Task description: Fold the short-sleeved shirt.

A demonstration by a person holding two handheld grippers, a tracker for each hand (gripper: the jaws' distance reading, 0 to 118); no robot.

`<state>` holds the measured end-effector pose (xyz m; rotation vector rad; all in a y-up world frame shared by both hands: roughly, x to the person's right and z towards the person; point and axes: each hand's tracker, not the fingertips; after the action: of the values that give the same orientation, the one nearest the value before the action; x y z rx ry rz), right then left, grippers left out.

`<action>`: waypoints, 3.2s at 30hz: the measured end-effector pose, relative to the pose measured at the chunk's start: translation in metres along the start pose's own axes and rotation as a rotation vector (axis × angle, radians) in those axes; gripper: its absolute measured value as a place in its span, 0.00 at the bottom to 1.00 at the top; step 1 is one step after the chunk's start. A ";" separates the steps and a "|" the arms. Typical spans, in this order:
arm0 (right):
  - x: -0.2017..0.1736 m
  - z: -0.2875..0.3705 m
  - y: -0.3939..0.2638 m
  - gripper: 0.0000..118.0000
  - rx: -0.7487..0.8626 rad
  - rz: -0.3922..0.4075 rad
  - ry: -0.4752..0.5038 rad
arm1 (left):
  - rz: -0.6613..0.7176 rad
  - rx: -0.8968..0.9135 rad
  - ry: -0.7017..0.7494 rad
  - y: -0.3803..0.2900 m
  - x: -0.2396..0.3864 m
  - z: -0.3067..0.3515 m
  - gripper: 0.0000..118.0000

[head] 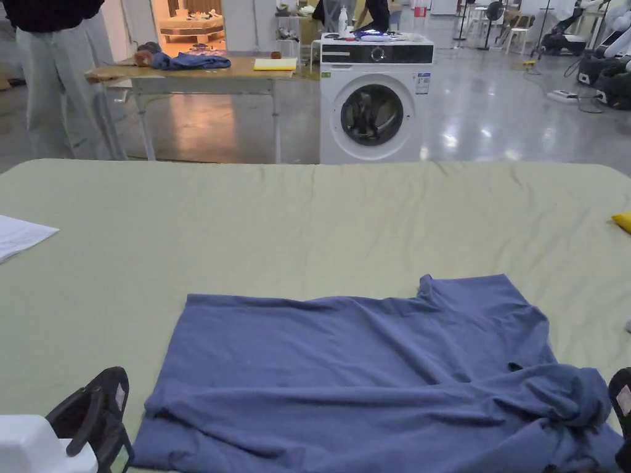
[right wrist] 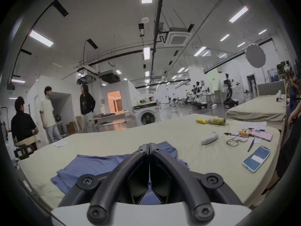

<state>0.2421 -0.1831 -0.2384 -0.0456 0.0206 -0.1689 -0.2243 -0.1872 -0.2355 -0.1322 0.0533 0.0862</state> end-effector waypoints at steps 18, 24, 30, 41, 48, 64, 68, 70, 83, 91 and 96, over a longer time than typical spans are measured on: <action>0.006 -0.005 0.008 0.00 -0.092 0.089 0.086 | -0.121 -0.901 -0.009 -0.079 -0.014 -0.169 0.93; 0.024 -0.007 0.002 0.00 -0.143 0.036 0.014 | -0.187 -0.873 -0.022 -0.057 0.005 -0.150 0.60; 0.070 -0.028 0.002 0.00 -0.267 -0.004 -0.068 | -0.022 -0.774 -0.114 -0.035 -0.004 -0.121 0.00; 0.146 -0.157 -0.040 0.92 -0.852 -0.082 -0.093 | 0.028 -0.681 -0.108 0.000 -0.005 -0.104 0.00; 0.113 -0.185 -0.055 0.89 -1.028 0.222 -0.153 | 0.040 -0.735 -0.080 -0.015 -0.006 -0.107 0.00; 0.096 -0.124 0.032 0.06 -0.886 0.165 -0.012 | 0.056 -0.678 -0.084 0.026 -0.036 -0.085 0.00; 0.099 -0.085 0.045 0.06 -0.889 0.100 0.020 | 0.080 -0.715 -0.115 0.034 -0.054 -0.055 0.00; 0.103 -0.068 0.036 0.06 -0.928 0.074 0.032 | 0.081 -0.741 -0.116 0.025 -0.057 -0.038 0.00; 0.122 -0.038 -0.024 1.00 -0.887 0.072 -0.114 | 0.021 -0.692 -0.044 -0.034 -0.070 -0.003 0.64; 0.042 -0.008 0.045 0.89 -0.351 0.083 0.003 | 0.125 -0.196 -0.119 0.035 -0.031 0.015 0.64; 0.007 0.008 0.038 0.00 0.040 0.048 0.012 | 0.000 0.066 -0.064 0.038 0.014 0.023 0.00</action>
<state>0.2551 -0.1467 -0.2328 -0.0044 0.0303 -0.1219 -0.2124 -0.1459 -0.2188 -0.0636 -0.0075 0.0882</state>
